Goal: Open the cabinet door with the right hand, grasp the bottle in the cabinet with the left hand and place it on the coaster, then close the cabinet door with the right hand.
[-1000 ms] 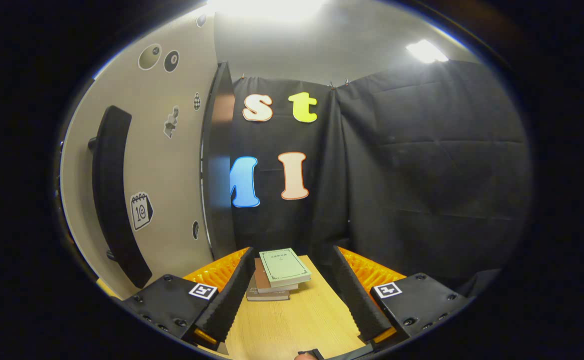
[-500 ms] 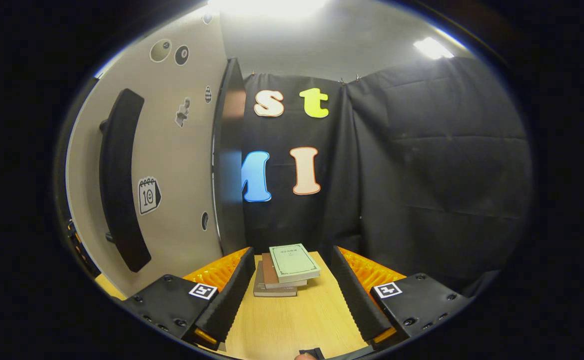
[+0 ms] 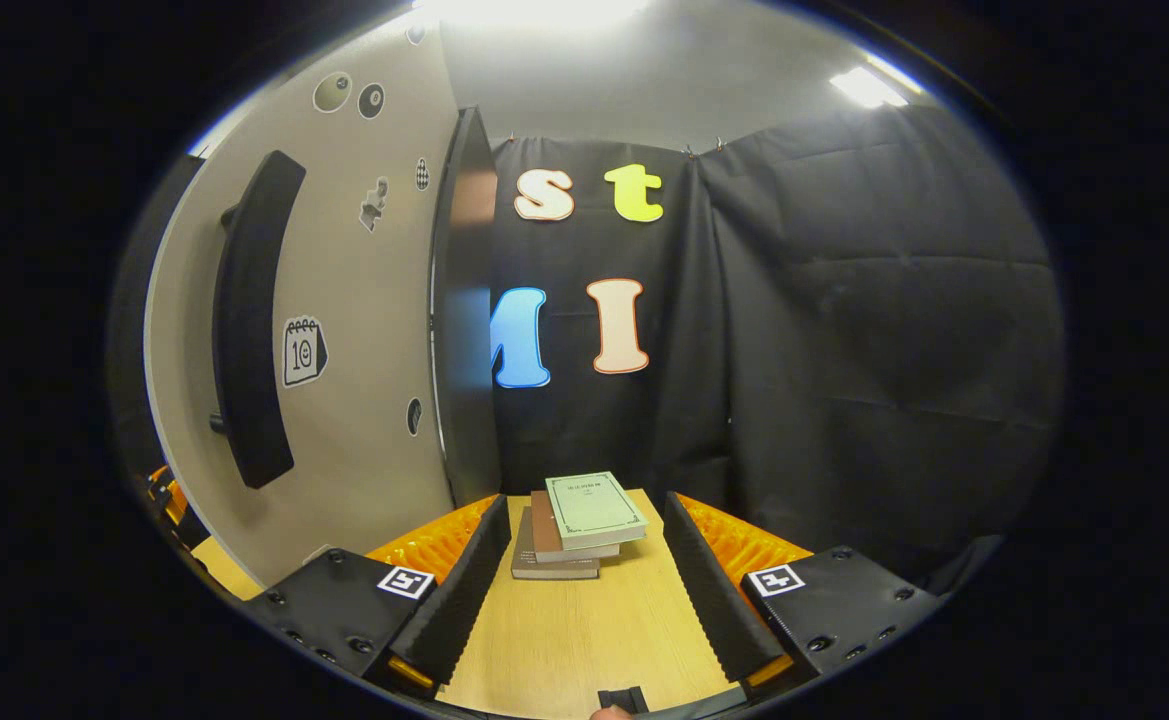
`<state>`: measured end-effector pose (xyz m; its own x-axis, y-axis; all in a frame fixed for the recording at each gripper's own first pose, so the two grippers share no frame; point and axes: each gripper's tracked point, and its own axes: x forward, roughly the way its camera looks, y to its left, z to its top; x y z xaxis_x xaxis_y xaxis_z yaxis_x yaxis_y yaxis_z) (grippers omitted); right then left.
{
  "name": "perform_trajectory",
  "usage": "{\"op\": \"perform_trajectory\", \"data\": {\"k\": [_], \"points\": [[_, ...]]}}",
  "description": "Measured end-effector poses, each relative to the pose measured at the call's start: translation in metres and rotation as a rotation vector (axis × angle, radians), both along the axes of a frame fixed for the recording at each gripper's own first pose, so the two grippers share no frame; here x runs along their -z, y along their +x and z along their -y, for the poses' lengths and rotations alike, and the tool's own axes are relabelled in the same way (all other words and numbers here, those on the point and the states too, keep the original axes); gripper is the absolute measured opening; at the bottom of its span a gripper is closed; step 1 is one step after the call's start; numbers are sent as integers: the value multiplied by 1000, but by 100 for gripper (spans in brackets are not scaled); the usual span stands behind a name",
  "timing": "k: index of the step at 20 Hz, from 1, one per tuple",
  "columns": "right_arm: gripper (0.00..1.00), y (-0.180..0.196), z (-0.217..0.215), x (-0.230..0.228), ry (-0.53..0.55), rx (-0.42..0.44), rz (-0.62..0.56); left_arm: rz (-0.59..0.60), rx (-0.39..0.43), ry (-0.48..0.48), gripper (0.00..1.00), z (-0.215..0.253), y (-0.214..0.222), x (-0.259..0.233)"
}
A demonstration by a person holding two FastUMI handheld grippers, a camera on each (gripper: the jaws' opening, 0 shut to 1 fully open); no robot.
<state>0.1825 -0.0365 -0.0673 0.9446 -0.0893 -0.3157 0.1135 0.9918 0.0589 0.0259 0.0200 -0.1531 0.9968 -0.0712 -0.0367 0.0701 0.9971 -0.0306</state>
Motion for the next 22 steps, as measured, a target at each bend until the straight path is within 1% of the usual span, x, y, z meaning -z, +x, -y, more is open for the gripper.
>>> {"op": "perform_trajectory", "data": {"k": [1,4,5,7,10,11,12,13,14,15,17,18,19,20,22], "points": [[93,-2,1,3,2,-1,-2,-2,1,2,75,1,-3,8],[93,-5,2,6,-1,1,5,-35,2,-7,75,1,-13,39],[98,-6,2,7,0,1,2,-44,-1,-10,77,2,-17,48],[98,-9,3,12,3,1,-13,-63,-18,-10,77,0,-24,67],[98,-13,7,14,4,6,-30,-80,-36,-9,72,2,-31,96],[98,-13,8,16,-1,9,-36,-94,-37,-1,75,3,-31,108],[98,-14,9,20,-10,11,-47,-109,-42,11,72,3,-31,120],[93,-15,10,23,-19,10,-59,-117,-48,23,72,3,-31,128],[98,-16,9,24,-31,6,-68,-124,-52,26,72,2,-31,135],[93,-16,7,26,-43,-1,-76,-131,-55,25,72,3,-29,141],[93,-15,3,27,-72,-19,-82,-138,-68,28,72,-1,-29,153],[93,-14,1,27,-88,-27,-82,-137,-76,32,75,-4,-29,158],[98,-13,0,27,-103,-31,-83,-142,-83,36,75,-5,-28,164],[94,-13,-1,27,-115,-37,-81,-148,-92,34,75,-8,-27,169],[100,-9,-5,28,-123,-47,-80,-161,-102,25,75,-8,-30,180]]}}
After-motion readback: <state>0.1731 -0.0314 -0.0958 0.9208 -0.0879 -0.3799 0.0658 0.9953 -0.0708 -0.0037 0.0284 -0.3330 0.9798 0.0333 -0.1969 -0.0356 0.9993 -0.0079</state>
